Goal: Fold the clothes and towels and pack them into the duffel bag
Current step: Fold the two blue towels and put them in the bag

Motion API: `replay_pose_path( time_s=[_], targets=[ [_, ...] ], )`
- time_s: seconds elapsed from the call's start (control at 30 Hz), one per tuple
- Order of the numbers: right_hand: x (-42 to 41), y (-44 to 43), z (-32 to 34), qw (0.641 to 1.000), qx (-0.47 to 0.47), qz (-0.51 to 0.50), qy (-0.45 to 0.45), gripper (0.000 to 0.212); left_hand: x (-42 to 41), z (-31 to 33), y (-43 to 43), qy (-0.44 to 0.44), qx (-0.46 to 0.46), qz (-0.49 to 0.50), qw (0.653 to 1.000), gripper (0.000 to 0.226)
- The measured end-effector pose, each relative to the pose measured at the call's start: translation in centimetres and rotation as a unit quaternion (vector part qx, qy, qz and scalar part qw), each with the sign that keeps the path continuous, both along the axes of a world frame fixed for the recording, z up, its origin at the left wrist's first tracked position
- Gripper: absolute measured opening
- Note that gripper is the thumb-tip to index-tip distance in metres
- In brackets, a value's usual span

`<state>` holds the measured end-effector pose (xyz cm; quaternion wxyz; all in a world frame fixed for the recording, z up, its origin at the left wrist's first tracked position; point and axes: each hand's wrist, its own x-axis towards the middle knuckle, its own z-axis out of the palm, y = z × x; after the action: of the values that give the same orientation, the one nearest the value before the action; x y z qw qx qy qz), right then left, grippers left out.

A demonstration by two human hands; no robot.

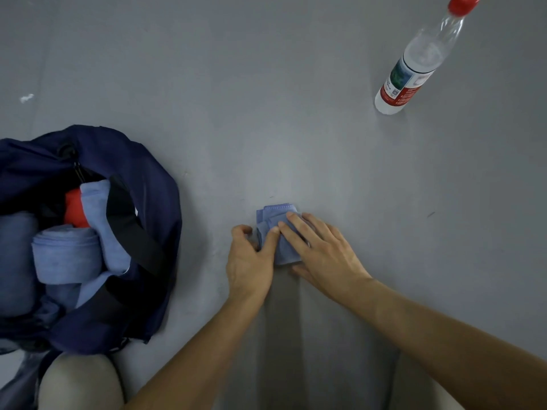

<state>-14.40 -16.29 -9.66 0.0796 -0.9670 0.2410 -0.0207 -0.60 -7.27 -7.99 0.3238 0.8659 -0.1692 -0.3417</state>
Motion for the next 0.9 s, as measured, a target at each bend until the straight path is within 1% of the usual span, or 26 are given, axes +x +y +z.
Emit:
replay_pose_path(
  time_s=[0.03, 0.07, 0.1, 0.13, 0.2, 0.23, 0.27, 0.33, 0.37, 0.4, 0.43, 0.47, 0.53, 0.57, 0.6, 0.63, 0.7, 0.73, 0.77, 0.8, 0.83, 0.87, 0.9],
  targets=[
    [0.5, -0.1, -0.1, 1.000, -0.009, -0.004, -0.009, 0.070, 0.2, -0.2, 0.0, 0.018, -0.005, 0.012, 1.000, 0.048],
    [1.0, -0.3, -0.1, 1.000, -0.008, -0.007, -0.018, 0.064, 0.3, 0.0, 0.0, 0.043, -0.013, 0.023, 0.999, 0.042],
    [1.4, -0.6, 0.0, 1.000, 0.010, -0.012, -0.020, 0.063, 0.4, 0.4, 0.0, 0.083, -0.029, 0.047, 0.995, 0.033],
    [2.0, -0.9, 0.4, 0.998, 0.041, -0.029, -0.031, 0.065, 0.9, 1.1, -0.3, 0.136, -0.046, 0.091, 0.985, 0.027],
    [3.1, -1.1, 1.1, 0.983, 0.147, -0.093, -0.057, 0.068, 2.1, 3.1, -1.1, 0.247, -0.060, 0.207, 0.945, 0.032],
    [4.0, -1.0, 1.9, 0.966, 0.209, -0.134, -0.074, 0.066, 3.2, 4.2, -1.1, 0.269, -0.064, 0.234, 0.932, 0.037],
    [4.7, -0.9, 2.9, 0.939, 0.276, -0.183, -0.092, 0.059, 4.2, 5.3, -1.0, 0.276, -0.070, 0.242, 0.928, 0.040],
    [6.9, -0.7, 5.8, 0.864, 0.410, -0.264, -0.125, 0.039, 6.5, 8.0, -0.3, 0.284, -0.083, 0.217, 0.930, 0.049],
    [8.1, -0.6, 7.3, 0.827, 0.468, -0.283, -0.133, 0.034, 7.4, 9.2, 0.1, 0.289, -0.086, 0.193, 0.934, 0.055],
    [9.5, -0.3, 8.9, 0.804, 0.506, -0.277, -0.142, 0.029, 8.6, 10.6, 0.8, 0.283, -0.091, 0.162, 0.941, 0.063],
    [11.0, 0.1, 10.6, 0.789, 0.532, -0.266, -0.153, 0.026, 10.0, 12.1, 1.5, 0.258, -0.094, 0.124, 0.953, 0.069],
    [12.8, 0.6, 12.5, 0.775, 0.556, -0.248, -0.170, 0.026, 11.6, 13.8, 2.4, 0.224, -0.111, 0.093, 0.964, 0.069],
    [15.9, 1.6, 16.1, 0.736, 0.609, -0.215, -0.202, 0.034, 14.5, 17.4, 3.7, 0.155, -0.153, 0.060, 0.974, 0.047],
    [17.8, 2.3, 17.8, 0.720, 0.635, -0.190, -0.206, 0.035, 16.2, 19.1, 4.7, 0.124, -0.175, 0.053, 0.975, 0.040],
    [19.4, 3.0, 19.3, 0.705, 0.658, -0.168, -0.206, 0.033, 17.6, 20.5, 5.8, 0.107, -0.198, 0.050, 0.973, 0.040],
    [21.2, 3.7, 20.5, 0.700, 0.670, -0.147, -0.199, 0.030, 19.0, 21.8, 7.1, 0.105, -0.222, 0.054, 0.968, 0.044],
    [24.4, 4.9, 21.7, 0.694, 0.681, -0.134, -0.190, 0.029, 21.1, 22.6, 9.3, 0.143, -0.252, 0.068, 0.955, 0.052],
    [26.2, 5.8, 21.8, 0.694, 0.684, -0.132, -0.182, 0.032, 22.2, 22.3, 10.5, 0.166, -0.261, 0.086, 0.947, 0.053],
    [27.6, 6.4, 21.4, 0.702, 0.679, -0.132, -0.170, 0.037, 23.0, 21.8, 11.4, 0.189, -0.265, 0.107, 0.939, 0.053],
    [29.1, 7.1, 20.9, 0.718, 0.666, -0.131, -0.153, 0.045, 24.0, 21.1, 12.1, 0.208, -0.274, 0.134, 0.929, 0.052],
    [30.3, 7.6, 20.0, 0.743, 0.643, -0.131, -0.133, 0.051, 25.0, 20.3, 12.5, 0.218, -0.280, 0.161, 0.921, 0.052],
    [31.3, 8.0, 19.1, 0.772, 0.612, -0.129, -0.117, 0.052, 25.9, 19.5, 12.8, 0.219, -0.282, 0.185, 0.916, 0.052],
    [32.1, 8.3, 18.1, 0.808, 0.564, -0.129, -0.111, 0.050, 27.0, 18.4, 12.7, 0.209, -0.277, 0.200, 0.916, 0.053]
  ],
)
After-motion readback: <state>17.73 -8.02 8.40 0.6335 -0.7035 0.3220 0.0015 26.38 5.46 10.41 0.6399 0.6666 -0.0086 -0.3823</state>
